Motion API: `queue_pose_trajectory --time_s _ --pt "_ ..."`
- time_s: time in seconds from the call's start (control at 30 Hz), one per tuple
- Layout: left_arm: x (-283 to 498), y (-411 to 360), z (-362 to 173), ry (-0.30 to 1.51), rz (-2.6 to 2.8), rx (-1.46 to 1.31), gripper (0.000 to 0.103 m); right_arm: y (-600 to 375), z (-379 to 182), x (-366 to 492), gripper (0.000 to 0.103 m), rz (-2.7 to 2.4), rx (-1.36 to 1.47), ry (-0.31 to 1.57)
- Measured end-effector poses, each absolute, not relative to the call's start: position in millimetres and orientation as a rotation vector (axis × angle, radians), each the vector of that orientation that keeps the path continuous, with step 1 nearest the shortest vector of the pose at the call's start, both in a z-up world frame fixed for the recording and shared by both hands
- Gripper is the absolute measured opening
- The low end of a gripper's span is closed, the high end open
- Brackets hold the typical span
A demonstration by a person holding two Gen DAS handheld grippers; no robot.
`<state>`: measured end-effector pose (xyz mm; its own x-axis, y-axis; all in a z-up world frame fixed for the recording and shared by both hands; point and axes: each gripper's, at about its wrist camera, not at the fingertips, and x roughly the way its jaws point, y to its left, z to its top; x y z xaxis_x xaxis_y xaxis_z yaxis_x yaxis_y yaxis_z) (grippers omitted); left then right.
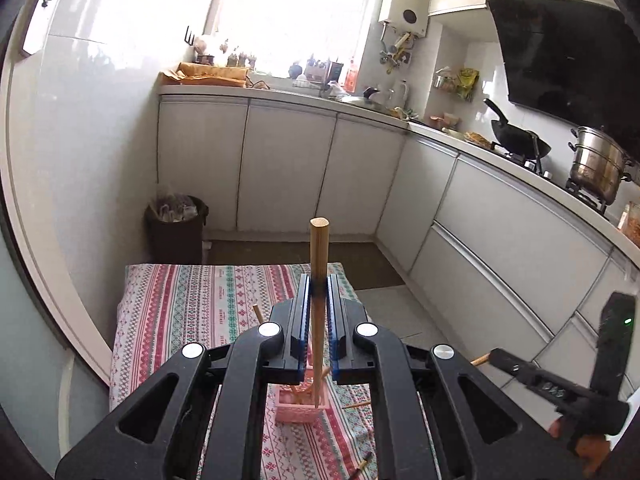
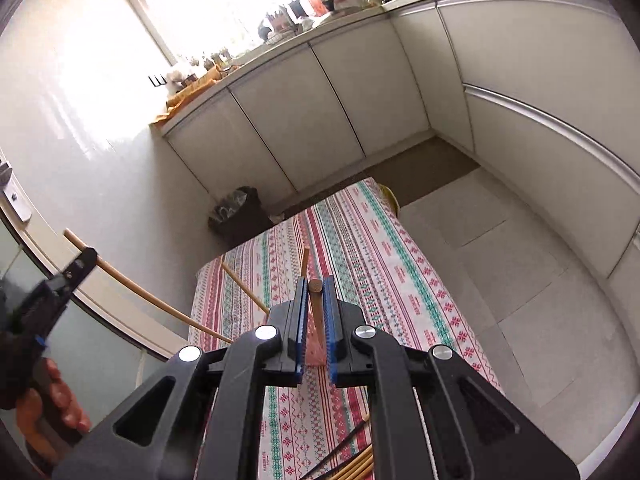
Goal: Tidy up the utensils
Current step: 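Lower both held chopsticks into the pink mesh cup and open both tools, then move the left tool back to the pile and grasp another wooden chopstick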
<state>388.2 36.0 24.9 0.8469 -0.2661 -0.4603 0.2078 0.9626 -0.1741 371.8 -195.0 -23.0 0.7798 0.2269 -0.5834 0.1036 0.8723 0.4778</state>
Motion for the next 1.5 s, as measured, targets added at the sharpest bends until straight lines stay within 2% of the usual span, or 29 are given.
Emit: queue_pose_trajectory --time_s 0.37,0.6,0.73,1.0,1.07,1.13,1.2,1.27,1.47,1.5 --pt "443 34 -60 0.657 -0.145 -0.114 0.009 -190 12 393 0.008 0.098 0.484 0.615" --pt "400 68 -14 0.528 -0.071 -0.198 0.009 -174 25 416 0.008 0.118 0.474 0.591" --pt "367 94 13 0.446 -0.049 -0.279 0.017 -160 21 438 0.008 0.118 0.461 0.596" --pt "356 120 20 0.433 -0.029 -0.347 0.020 -120 -26 470 0.009 0.117 0.409 0.650" --pt "358 123 16 0.445 -0.026 -0.353 0.021 -116 -40 473 0.013 0.114 0.415 0.673" --pt "359 125 14 0.456 -0.027 -0.356 0.022 -115 -47 472 0.031 0.111 0.429 0.676" --pt "358 127 14 0.459 -0.027 -0.360 0.026 -118 -46 470 0.059 0.083 0.441 0.652" --pt "357 128 15 0.456 -0.029 -0.362 0.031 -123 -42 465 0.072 0.056 0.448 0.619" --pt "354 116 17 0.461 -0.077 -0.331 0.041 -145 -26 439 0.078 0.037 0.471 0.556" --pt "353 112 18 0.463 -0.092 -0.316 0.046 -149 -25 431 0.080 0.033 0.474 0.544"
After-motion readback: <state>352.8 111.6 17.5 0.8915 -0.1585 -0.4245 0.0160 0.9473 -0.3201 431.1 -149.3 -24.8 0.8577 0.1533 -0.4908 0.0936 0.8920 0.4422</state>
